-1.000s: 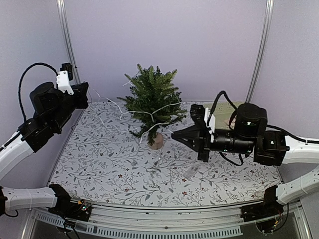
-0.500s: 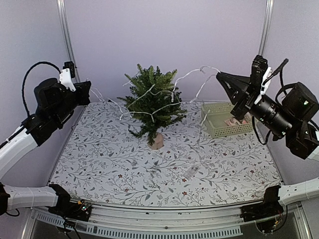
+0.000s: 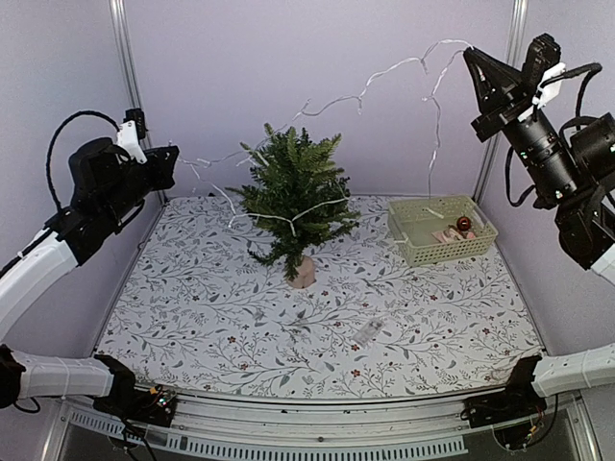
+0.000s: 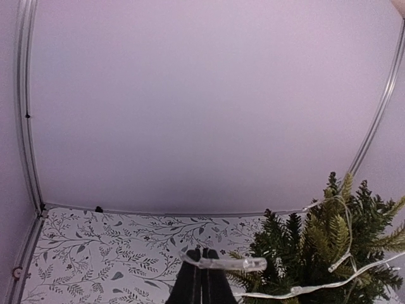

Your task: Decorate the small christmas tree

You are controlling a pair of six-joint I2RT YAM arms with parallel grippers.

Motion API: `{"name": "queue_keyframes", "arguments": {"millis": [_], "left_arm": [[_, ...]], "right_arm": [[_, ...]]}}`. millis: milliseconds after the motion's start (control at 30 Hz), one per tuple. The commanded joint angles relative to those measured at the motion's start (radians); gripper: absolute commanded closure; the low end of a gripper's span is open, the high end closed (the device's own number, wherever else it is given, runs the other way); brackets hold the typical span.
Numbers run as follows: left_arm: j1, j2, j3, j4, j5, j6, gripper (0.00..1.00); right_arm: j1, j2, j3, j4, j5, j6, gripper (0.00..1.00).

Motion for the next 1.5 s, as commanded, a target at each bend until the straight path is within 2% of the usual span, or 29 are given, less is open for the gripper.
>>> {"name": "queue_keyframes", "arguments": {"millis": [0,233,400,567,767,867,1100,1467], "left_arm": [[0.032,0.014,0.035,0.078,0.049,-0.028,1.00],[0.073,0.063,0.056,0.144,0.082,-0.040,1.00],[0.122,0.106,0.068,0.188,0.156,-0.089,1.00],[0.151,0.113,0.064,0.238,0.164,-0.114,1.00],[0.168,0.117,0.048,0.316,0.196,-0.126,1.00],[0.175,0.128,0.048,0.325,0.175,-0.140,1.00],[0.191,0.190,0.067,0.366,0.209,-0.168,1.00],[0.191,0.361,0.177,0.359,0.253,-0.161,1.00]], "right_arm": [[-0.101,0.073,0.076,0.077,-0.095,0.029,1.00],[-0.231,0.219,0.137,0.163,-0.104,0.104,1.00],[-0.287,0.315,0.179,0.227,-0.142,0.153,1.00],[-0.343,0.375,0.194,0.302,-0.164,0.214,1.00],[-0.429,0.444,0.220,0.388,-0.252,0.374,1.00],[-0.446,0.502,0.261,0.400,-0.221,0.428,1.00],[-0.454,0.673,0.361,0.387,-0.139,0.416,1.00],[-0.488,0.816,0.388,0.360,-0.050,0.345,1.00]]}}
